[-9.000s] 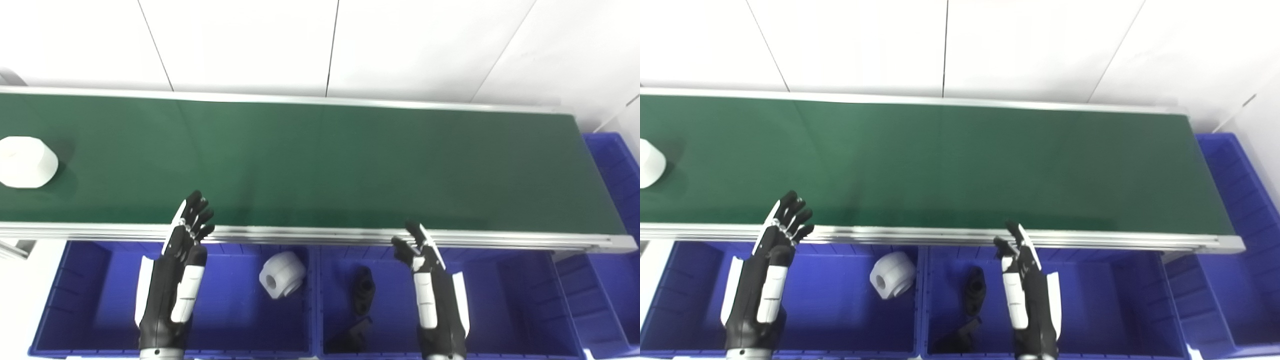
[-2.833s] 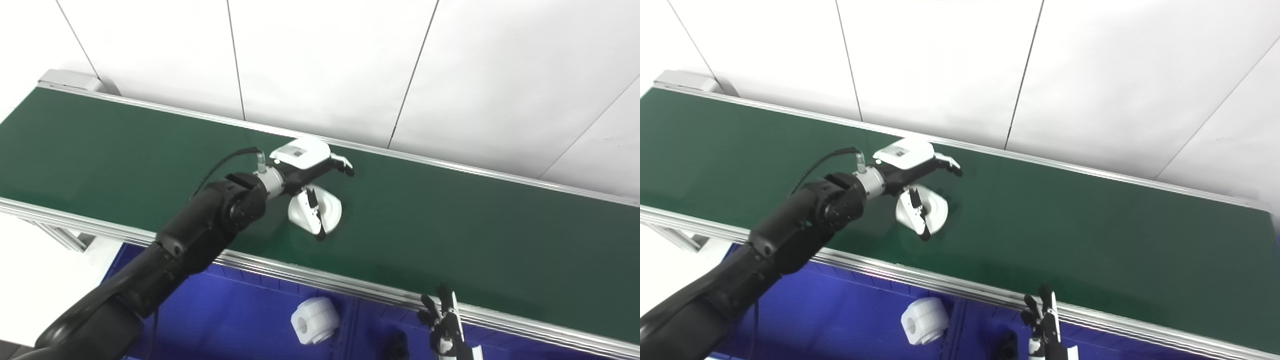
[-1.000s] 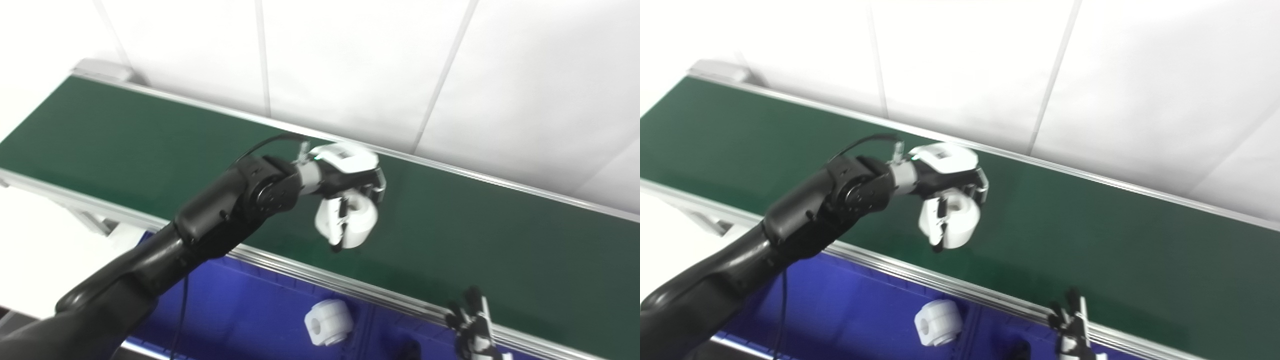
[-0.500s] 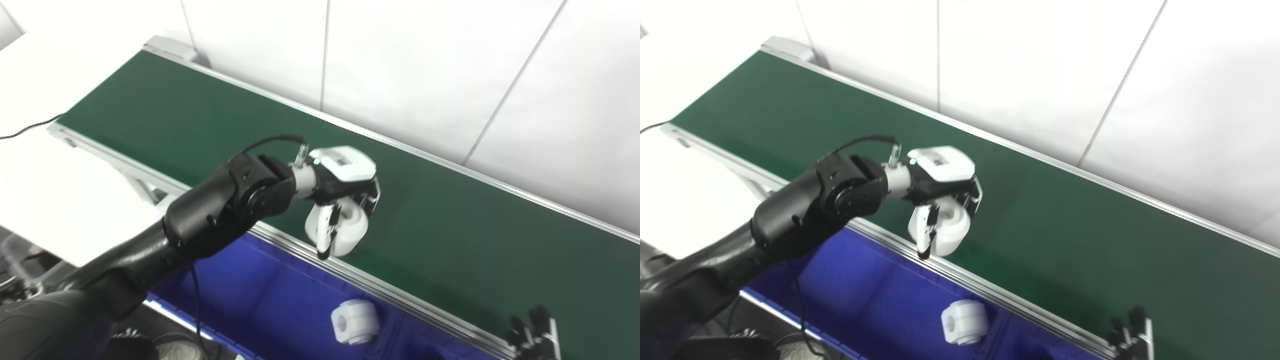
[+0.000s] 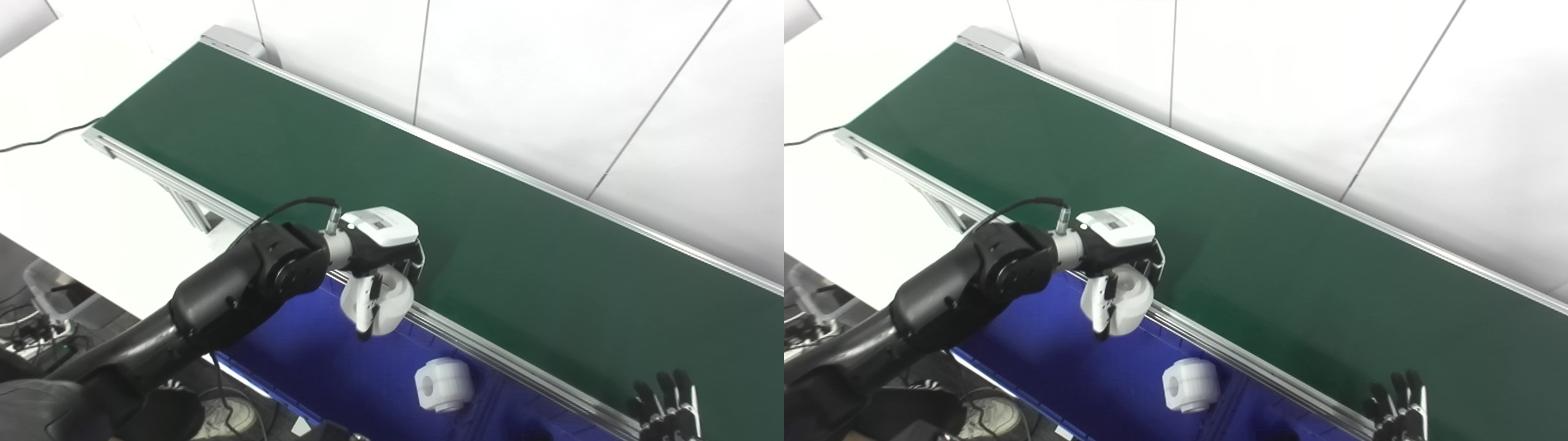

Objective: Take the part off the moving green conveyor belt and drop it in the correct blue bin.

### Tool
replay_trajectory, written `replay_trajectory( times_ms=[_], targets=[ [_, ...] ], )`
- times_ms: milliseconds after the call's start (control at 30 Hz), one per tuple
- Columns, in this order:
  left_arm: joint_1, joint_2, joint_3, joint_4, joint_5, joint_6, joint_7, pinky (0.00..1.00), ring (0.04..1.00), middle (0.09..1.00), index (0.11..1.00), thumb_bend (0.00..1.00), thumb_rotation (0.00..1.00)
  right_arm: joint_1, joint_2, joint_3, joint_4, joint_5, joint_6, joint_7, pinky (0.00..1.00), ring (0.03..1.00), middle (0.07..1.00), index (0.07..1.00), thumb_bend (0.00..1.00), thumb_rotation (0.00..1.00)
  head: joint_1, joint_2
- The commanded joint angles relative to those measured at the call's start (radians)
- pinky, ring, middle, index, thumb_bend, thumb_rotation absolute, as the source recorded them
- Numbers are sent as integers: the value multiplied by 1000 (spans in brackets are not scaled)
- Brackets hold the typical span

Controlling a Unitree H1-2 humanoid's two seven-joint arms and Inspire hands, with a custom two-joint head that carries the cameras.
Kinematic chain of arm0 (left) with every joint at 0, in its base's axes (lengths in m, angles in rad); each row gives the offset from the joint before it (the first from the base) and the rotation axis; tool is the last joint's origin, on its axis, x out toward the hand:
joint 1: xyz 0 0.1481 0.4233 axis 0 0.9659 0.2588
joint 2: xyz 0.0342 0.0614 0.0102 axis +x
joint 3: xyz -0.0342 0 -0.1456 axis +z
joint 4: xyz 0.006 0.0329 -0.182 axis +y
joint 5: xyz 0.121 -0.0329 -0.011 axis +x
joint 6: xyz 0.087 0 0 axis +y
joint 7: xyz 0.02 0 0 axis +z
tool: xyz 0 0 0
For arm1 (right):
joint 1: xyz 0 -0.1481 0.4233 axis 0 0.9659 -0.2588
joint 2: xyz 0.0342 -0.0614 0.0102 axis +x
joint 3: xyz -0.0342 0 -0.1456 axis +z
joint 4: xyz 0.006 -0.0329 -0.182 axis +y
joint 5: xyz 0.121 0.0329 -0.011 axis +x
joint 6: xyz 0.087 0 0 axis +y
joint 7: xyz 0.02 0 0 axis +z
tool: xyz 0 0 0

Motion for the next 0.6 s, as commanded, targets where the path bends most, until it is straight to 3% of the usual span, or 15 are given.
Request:
replay_trajectory(
  times_ms=[0,133,233,500,567],
  targets=[
    [38,16,-3,-4,24,-1,16,222,287,475,488,526,0,5,9,2,-26,1,2,9,915,915,970,1000,881,992,-7,5],
    [89,26,-10,47,34,-19,36,264,335,429,506,521,0,10,20,3,-40,-4,16,4,896,904,964,1000,885,974,-24,6],
    [108,34,-12,95,32,-34,52,245,311,465,491,524,0,13,26,6,-50,-1,24,6,894,908,969,1000,878,960,-30,3],
    [98,30,-8,77,20,6,0,195,263,472,486,526,0,16,28,3,-64,-5,30,7,872,900,967,1000,854,962,-34,10],
    [93,28,-9,73,21,20,-24,232,304,475,486,526,0,15,27,1,-66,4,35,9,872,900,966,1000,858,956,-31,9]
  ],
)
